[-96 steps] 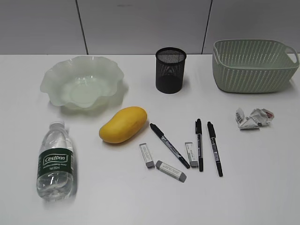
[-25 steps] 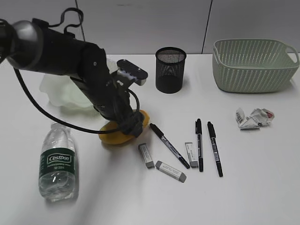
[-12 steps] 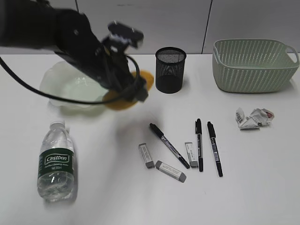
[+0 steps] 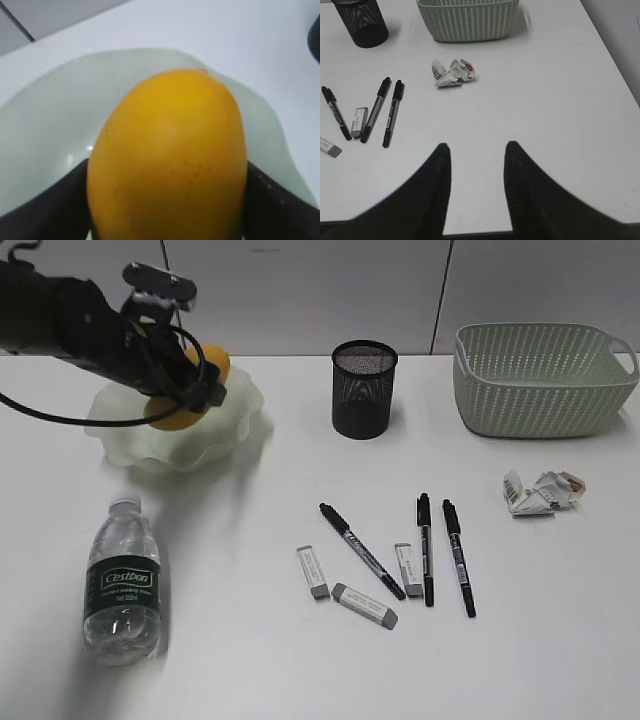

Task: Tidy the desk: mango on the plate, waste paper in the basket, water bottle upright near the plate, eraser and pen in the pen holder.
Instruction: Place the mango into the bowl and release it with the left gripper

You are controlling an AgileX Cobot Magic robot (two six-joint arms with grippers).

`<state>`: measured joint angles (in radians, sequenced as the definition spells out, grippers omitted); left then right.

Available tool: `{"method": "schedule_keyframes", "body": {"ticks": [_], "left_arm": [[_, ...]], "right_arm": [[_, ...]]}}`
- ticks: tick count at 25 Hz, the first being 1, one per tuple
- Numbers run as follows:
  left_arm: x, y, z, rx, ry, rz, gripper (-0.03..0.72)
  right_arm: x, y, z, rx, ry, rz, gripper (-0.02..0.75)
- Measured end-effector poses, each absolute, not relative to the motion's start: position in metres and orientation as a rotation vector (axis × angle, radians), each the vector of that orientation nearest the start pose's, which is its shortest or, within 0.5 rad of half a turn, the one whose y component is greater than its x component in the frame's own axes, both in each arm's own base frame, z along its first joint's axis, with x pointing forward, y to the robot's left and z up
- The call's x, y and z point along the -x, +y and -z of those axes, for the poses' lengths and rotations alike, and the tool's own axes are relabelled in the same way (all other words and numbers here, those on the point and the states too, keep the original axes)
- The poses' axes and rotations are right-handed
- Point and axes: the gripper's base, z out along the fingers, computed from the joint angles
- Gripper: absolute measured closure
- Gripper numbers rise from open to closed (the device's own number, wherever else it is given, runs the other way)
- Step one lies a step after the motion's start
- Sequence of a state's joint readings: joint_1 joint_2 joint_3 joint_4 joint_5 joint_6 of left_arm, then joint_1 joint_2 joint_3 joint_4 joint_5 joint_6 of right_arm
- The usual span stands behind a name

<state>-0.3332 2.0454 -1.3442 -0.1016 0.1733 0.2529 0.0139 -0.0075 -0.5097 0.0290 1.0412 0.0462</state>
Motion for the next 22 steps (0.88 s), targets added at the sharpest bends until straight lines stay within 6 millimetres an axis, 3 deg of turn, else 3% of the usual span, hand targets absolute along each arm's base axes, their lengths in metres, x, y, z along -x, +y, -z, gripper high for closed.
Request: {"method": "schedule_keyframes", "body": {"ticks": [3,6,17,22], "left_arm": [[-0.427,-0.15,-0.144,-0.599,2.33,0.1,0.093],[-0.432,-0.152,-0.138,-0.619,2.334,0.089,0.093],[-0.44,-0.155,-0.151,-0.639,2.345,0.086,0.073],[-0.438,-0.154,-0.151,-0.648,2.371,0.086,0.017]], "right_arm": [[0.006,0.002,-0.282,-0.031,2.008,-0.073,0.44],[0.006,0.002,-0.282,-0.031,2.008,-0.073,0.44],[0.006,0.002,-0.282,-0.031,2.008,-0.073,0.44],[0.006,0.002,-0.282,-0.031,2.008,-0.073,0.44]]}}
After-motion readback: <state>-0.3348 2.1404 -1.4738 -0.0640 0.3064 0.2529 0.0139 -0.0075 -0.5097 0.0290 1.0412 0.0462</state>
